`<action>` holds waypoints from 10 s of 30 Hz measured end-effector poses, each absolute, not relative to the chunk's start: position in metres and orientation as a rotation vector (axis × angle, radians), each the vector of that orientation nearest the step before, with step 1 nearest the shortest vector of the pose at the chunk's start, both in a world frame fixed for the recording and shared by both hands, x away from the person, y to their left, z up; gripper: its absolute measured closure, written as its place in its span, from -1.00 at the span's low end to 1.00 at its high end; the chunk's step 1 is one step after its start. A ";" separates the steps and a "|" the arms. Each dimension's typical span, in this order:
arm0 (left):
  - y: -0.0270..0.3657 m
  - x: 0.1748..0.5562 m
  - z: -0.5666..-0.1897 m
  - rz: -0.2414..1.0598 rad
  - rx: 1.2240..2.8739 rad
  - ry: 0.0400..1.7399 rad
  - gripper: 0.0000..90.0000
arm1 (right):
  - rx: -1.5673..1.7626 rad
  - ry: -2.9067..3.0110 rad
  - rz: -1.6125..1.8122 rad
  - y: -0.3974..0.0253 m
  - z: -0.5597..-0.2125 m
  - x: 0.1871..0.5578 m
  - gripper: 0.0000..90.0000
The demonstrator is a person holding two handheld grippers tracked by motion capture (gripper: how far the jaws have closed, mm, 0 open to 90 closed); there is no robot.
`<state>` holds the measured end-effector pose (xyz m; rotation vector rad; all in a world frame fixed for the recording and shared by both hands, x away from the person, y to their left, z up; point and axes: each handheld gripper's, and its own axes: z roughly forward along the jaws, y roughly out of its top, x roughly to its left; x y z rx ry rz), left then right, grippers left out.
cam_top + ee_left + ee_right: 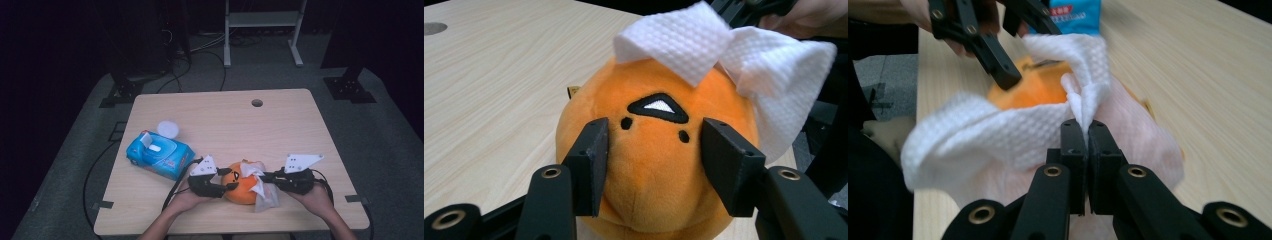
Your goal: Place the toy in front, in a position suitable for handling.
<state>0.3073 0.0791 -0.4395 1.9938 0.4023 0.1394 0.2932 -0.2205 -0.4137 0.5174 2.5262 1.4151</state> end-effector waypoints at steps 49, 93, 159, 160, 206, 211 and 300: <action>0.076 0.304 -0.442 0.120 1.995 0.414 0.00 | 0.456 2.552 1.328 -0.207 -0.417 0.285 0.79; 0.080 0.309 -0.442 0.134 1.978 0.498 -0.02 | 0.486 2.525 1.378 -0.226 -0.414 0.287 0.94; 0.062 0.278 -0.440 0.277 2.054 0.099 0.05 | 0.674 2.481 1.496 -0.216 -0.410 0.300 0.94; 0.061 0.277 -0.439 0.286 2.061 0.089 0.05 | 0.649 2.486 1.491 -0.211 -0.409 0.299 0.94; 0.046 0.283 -0.438 0.210 2.028 0.170 -0.07 | 0.634 2.495 1.397 -0.219 -0.401 0.289 0.95; 0.042 0.269 -0.435 0.344 2.068 0.045 0.15 | 0.545 2.497 1.390 -0.195 -0.396 0.284 0.95; 0.066 0.307 -0.445 0.158 1.979 0.438 0.06 | 0.701 2.495 1.465 -0.231 -0.421 0.293 0.76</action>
